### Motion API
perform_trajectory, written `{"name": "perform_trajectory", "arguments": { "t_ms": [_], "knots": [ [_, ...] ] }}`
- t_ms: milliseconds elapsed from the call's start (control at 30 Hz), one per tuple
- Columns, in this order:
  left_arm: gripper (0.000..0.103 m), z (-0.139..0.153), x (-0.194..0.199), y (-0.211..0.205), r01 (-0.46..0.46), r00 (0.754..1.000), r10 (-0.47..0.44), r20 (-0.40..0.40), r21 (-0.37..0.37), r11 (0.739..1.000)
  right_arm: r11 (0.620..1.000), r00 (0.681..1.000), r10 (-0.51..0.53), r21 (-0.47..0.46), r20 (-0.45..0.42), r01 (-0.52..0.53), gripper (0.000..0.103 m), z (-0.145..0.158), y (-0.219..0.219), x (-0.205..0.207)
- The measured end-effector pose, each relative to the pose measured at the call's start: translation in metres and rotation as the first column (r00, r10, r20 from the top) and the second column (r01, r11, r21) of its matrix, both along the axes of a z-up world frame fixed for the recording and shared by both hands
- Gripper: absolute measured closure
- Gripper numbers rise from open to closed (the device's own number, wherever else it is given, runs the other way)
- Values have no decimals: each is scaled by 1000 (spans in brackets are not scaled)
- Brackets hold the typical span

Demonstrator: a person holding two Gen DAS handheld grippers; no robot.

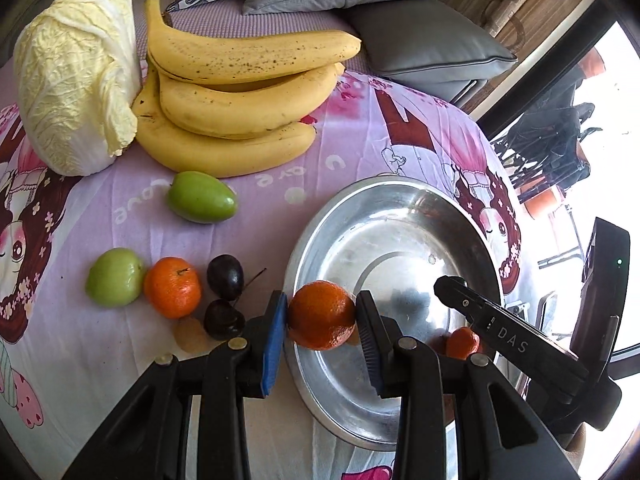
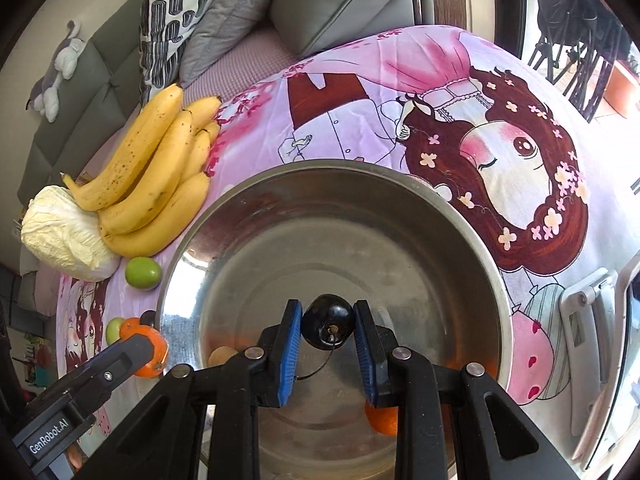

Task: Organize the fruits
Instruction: 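Carry the cherry and tangerine in both grippers over the steel bowl, then open the right gripper to drop the cherry while the left gripper releases the tangerine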

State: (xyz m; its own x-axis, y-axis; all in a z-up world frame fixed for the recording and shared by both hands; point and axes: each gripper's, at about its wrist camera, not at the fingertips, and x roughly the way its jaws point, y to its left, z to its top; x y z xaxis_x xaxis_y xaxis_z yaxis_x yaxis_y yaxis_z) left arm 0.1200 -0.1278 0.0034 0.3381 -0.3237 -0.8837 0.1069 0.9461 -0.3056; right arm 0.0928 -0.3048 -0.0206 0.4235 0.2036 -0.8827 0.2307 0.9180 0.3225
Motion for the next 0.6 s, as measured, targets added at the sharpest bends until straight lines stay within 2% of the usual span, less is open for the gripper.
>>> {"name": "perform_trajectory", "arguments": {
  "t_ms": [267,600],
  "knots": [
    [66,-9,1,-11,20,1000,-20,-14,18,1000,1000,1000,5,-4,-6,-5,75,-1,1,0],
    [66,-3,0,-9,24,1000,-24,-10,2,1000,1000,1000,8,-19,1,-8,74,3,2,0]
  ]
}}
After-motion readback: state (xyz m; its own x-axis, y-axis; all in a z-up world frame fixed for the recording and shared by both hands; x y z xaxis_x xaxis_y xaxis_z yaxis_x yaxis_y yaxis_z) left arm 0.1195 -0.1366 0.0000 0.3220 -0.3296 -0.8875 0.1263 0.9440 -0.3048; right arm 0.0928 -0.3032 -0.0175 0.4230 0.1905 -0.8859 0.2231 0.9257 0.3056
